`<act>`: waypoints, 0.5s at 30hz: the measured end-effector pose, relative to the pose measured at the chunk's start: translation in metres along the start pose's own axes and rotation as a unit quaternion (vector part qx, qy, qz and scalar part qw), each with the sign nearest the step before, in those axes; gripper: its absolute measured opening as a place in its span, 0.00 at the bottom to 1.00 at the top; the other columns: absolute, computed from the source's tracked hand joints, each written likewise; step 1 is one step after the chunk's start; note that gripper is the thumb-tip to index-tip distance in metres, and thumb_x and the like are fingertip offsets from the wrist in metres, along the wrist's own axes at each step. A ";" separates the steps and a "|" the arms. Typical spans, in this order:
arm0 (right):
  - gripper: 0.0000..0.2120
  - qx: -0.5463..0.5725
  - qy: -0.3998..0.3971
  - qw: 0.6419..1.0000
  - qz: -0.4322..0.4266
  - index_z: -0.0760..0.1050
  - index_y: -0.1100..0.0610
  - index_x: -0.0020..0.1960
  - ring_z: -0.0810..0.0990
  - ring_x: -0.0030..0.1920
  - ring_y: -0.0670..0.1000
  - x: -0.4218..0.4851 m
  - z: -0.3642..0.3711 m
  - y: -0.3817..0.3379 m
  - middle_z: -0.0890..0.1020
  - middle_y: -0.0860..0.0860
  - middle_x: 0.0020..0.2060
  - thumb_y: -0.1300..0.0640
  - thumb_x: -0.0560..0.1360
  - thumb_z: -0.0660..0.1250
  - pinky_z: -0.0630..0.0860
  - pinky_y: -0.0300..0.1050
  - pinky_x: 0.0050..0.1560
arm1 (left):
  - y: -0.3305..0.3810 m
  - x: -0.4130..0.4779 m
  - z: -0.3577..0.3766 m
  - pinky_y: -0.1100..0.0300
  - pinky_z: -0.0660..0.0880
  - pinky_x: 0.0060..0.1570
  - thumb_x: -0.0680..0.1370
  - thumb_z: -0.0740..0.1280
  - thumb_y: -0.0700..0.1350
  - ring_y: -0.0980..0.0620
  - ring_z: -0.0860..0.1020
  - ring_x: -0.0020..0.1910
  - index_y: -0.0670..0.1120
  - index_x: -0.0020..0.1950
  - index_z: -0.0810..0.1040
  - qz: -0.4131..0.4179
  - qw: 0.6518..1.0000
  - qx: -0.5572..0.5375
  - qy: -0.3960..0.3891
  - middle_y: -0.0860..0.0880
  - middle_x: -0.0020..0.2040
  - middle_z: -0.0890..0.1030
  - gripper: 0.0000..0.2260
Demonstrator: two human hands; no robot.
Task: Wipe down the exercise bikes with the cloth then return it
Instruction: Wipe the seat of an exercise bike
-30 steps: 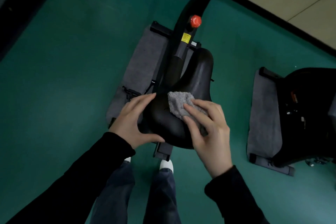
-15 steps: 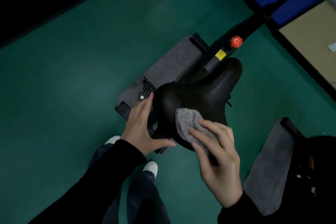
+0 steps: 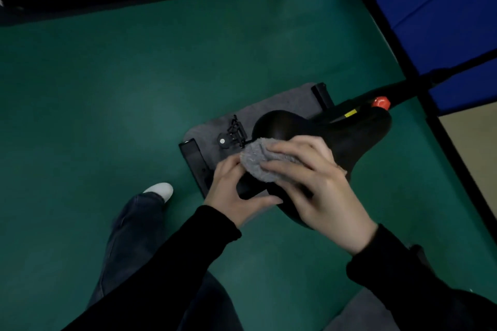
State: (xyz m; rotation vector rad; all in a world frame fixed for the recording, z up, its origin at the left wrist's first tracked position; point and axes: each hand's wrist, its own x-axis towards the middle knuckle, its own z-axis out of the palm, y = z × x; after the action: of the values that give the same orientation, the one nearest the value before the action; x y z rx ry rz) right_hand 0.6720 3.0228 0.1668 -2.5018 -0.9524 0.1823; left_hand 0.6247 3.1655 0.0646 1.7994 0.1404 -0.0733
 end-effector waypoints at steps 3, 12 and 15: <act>0.10 -0.017 -0.032 0.999 -0.015 0.81 0.58 0.56 0.72 0.61 0.56 0.023 -0.006 0.005 0.79 0.52 0.59 0.63 0.75 0.70 0.71 0.60 0.57 | 0.001 -0.007 0.007 0.70 0.63 0.61 0.58 0.72 0.65 0.52 0.71 0.59 0.52 0.57 0.75 -0.017 0.998 -0.052 0.037 0.61 0.54 0.71 0.32; 0.09 0.005 -0.109 0.994 -0.022 0.81 0.59 0.54 0.73 0.61 0.52 0.048 -0.017 0.009 0.79 0.52 0.56 0.65 0.74 0.69 0.67 0.42 0.64 | -0.001 -0.010 0.013 0.65 0.65 0.63 0.58 0.78 0.56 0.51 0.72 0.59 0.52 0.56 0.77 -0.023 0.995 -0.080 0.045 0.54 0.55 0.76 0.29; 0.09 0.002 -0.135 0.988 -0.069 0.81 0.59 0.54 0.72 0.63 0.53 0.035 -0.015 0.005 0.78 0.52 0.57 0.65 0.74 0.69 0.68 0.48 0.64 | 0.000 -0.012 0.013 0.71 0.63 0.63 0.58 0.77 0.61 0.60 0.70 0.61 0.62 0.55 0.72 -0.026 0.995 -0.089 0.044 0.62 0.58 0.73 0.27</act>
State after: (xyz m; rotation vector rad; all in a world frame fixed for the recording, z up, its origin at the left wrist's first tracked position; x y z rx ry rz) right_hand 0.7056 3.0371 0.1788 -2.4368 -1.2249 0.4875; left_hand 0.6132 3.1524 0.0636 1.6222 0.2491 -0.0180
